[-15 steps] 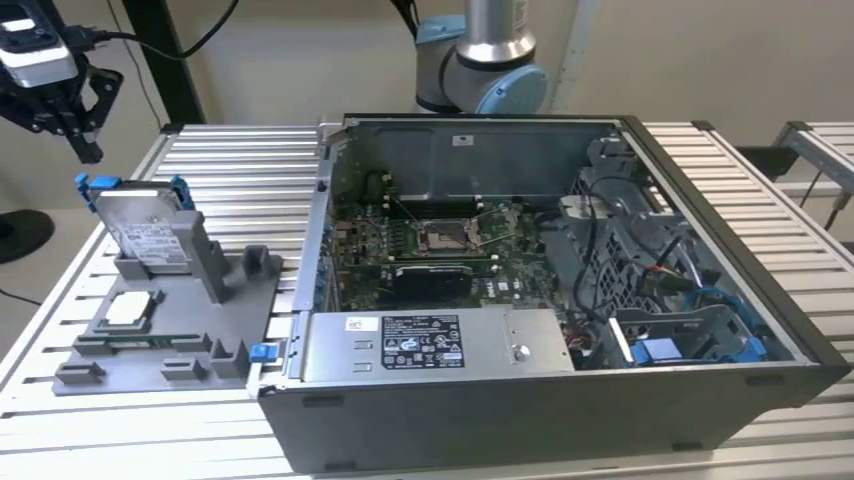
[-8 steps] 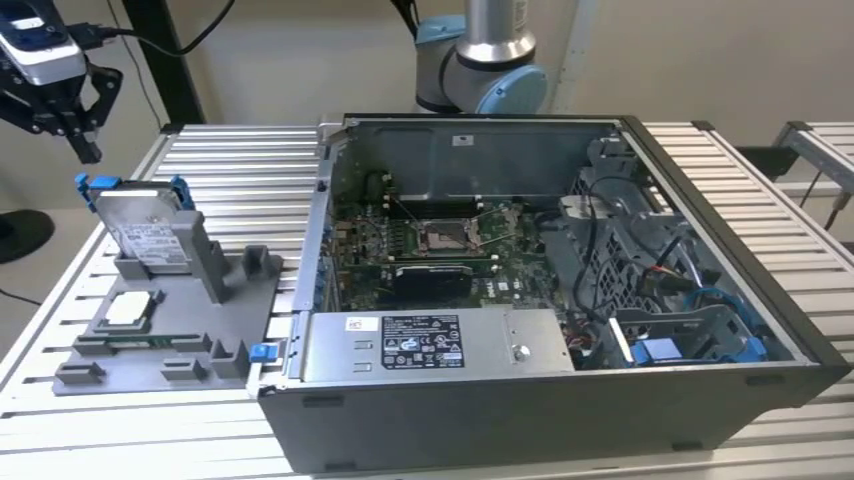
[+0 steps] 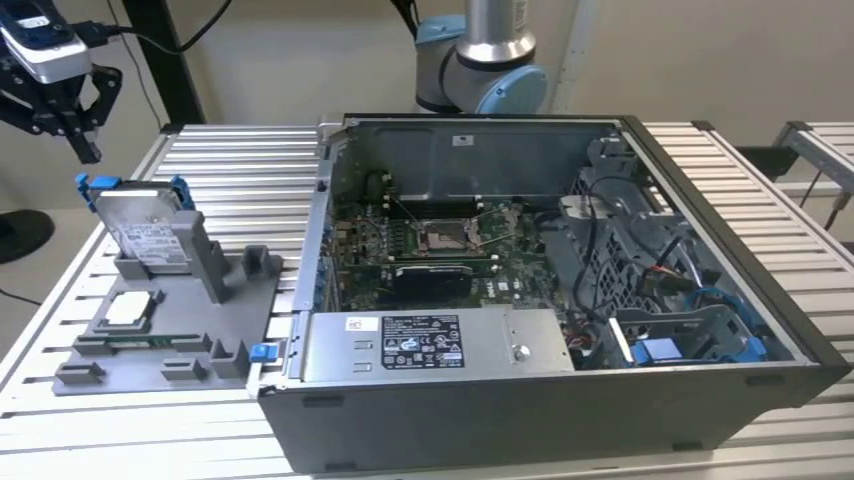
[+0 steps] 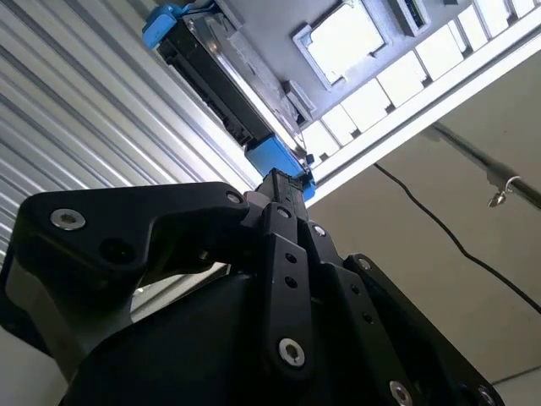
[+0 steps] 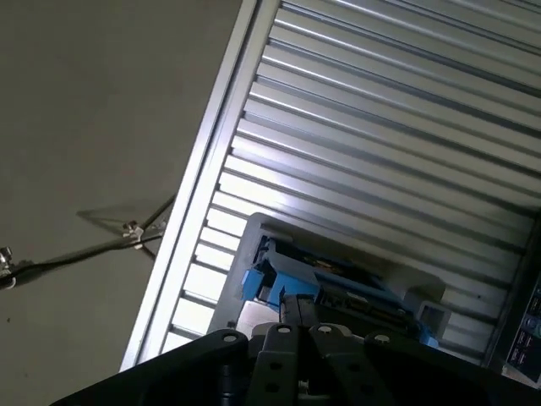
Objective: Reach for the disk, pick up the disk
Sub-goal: 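Pick up the disk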
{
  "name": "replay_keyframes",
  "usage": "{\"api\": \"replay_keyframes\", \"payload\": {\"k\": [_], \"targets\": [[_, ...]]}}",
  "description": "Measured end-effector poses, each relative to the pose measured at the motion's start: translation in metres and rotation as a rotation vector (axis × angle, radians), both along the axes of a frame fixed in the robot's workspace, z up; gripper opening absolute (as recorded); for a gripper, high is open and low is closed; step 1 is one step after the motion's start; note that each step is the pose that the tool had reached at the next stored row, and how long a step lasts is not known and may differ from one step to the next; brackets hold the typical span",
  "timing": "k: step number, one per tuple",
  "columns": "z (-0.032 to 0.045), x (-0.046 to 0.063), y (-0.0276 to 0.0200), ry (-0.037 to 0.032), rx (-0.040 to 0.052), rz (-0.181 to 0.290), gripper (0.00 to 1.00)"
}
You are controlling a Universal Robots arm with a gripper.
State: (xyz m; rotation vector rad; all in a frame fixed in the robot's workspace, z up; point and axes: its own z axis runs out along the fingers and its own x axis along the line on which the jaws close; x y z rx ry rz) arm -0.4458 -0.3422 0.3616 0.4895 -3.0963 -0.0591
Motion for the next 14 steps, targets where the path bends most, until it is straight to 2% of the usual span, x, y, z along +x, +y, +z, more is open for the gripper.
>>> {"api": "replay_keyframes", "payload": {"k": [9,14], "targets": [[0.0,0.0,0.0,0.0,0.0,0.001,0.0],[0.0,0.0,0.0,0.0,0.0,0.021,0.0]]}}
